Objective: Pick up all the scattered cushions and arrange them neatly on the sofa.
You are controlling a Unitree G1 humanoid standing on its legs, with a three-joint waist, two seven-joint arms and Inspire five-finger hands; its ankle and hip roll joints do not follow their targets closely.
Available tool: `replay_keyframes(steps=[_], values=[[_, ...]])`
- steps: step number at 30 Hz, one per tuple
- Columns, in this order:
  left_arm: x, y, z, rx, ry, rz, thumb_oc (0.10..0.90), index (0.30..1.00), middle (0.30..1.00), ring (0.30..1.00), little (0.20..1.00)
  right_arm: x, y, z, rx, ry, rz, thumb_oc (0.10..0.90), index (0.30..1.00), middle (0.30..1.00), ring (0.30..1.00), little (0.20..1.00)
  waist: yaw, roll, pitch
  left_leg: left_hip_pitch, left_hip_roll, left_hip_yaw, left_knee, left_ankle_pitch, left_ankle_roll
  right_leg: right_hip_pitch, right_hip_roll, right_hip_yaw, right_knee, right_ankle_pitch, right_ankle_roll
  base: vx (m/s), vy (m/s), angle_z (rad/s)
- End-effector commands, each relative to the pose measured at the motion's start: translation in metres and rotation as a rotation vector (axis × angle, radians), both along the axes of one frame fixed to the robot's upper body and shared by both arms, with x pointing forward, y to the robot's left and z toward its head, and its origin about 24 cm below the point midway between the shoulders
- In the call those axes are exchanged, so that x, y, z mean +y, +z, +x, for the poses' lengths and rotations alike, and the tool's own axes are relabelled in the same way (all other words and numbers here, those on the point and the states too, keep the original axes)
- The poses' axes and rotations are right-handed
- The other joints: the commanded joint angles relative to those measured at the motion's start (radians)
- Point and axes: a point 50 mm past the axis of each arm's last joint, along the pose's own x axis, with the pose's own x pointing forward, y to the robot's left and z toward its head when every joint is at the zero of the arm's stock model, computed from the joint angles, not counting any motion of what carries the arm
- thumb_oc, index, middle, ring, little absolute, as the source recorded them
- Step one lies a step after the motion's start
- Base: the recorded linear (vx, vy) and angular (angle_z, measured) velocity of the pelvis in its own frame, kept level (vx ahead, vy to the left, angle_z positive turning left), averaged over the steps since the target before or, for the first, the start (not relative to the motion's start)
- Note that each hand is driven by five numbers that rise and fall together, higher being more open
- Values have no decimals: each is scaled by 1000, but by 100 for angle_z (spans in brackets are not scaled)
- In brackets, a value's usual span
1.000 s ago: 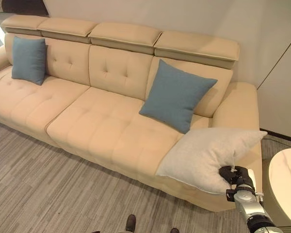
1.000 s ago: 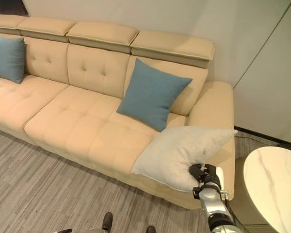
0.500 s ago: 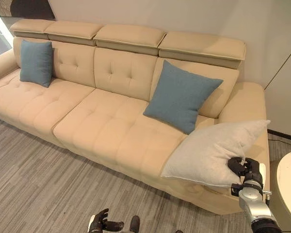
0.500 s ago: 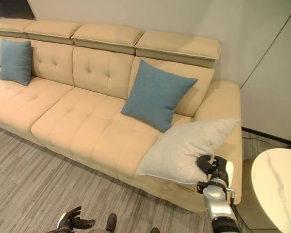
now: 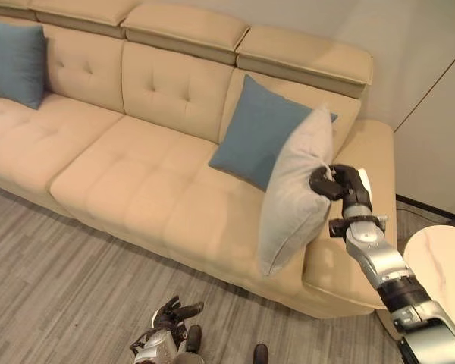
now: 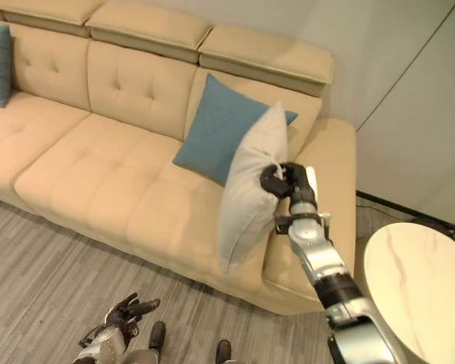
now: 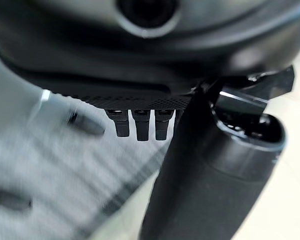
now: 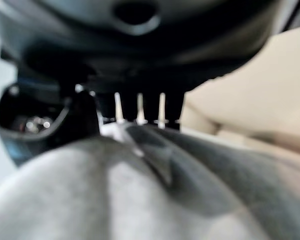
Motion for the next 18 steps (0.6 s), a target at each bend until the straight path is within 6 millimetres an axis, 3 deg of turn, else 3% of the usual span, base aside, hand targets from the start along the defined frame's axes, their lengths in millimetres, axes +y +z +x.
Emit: replay_keyframes(steps=[1, 5, 8, 13, 15, 18], values=[[-23, 32, 53, -160, 46, -65, 800, 900, 900, 900, 900, 31, 157, 1, -608, 131, 55, 400, 300, 300, 300, 300, 0, -52, -75, 10, 48, 24, 2, -124, -47, -35, -51, 41, 4, -72, 81, -96, -36, 0], [-37, 48, 76, -215, 65, -104, 800, 900, 900, 900, 900, 45, 177, 0, -669, 169, 69, 400, 300, 300, 300, 300, -6, -82, -53, -7, 55, 24, 2, -118, -51, -56, -42, 50, 9, -66, 78, -70, -35, -2], [-43, 53, 82, -227, 66, -112, 800, 900, 900, 900, 900, 51, 190, 1, -701, 186, 98, 400, 300, 300, 300, 300, -8, -99, -41, -10, 56, 23, 2, -116, -52, -62, -38, 55, 12, -64, 76, -32, -17, -1], [-47, 50, 81, -186, 85, -131, 800, 900, 900, 900, 900, 68, 205, 0, -734, 269, 168, 400, 300, 300, 300, 300, -11, -113, -40, -10, 57, 28, 2, -115, -53, -68, -36, 62, 14, -60, 75, 0, 0, 0], [-55, 46, 78, -141, 106, -193, 800, 900, 900, 900, 900, 89, 216, -8, -763, 388, 270, 400, 300, 300, 300, 300, -18, -123, -41, -13, 57, 31, 2, -114, -55, -75, -32, 66, 13, -58, 73, 0, 2, -2], [-59, 46, 78, -133, 119, -216, 800, 900, 900, 900, 900, 97, 217, -12, -764, 447, 317, 400, 300, 300, 300, 300, -21, -129, -44, -13, 57, 30, 2, -115, -56, -76, -31, 66, 13, -57, 73, 7, -5, -7]])
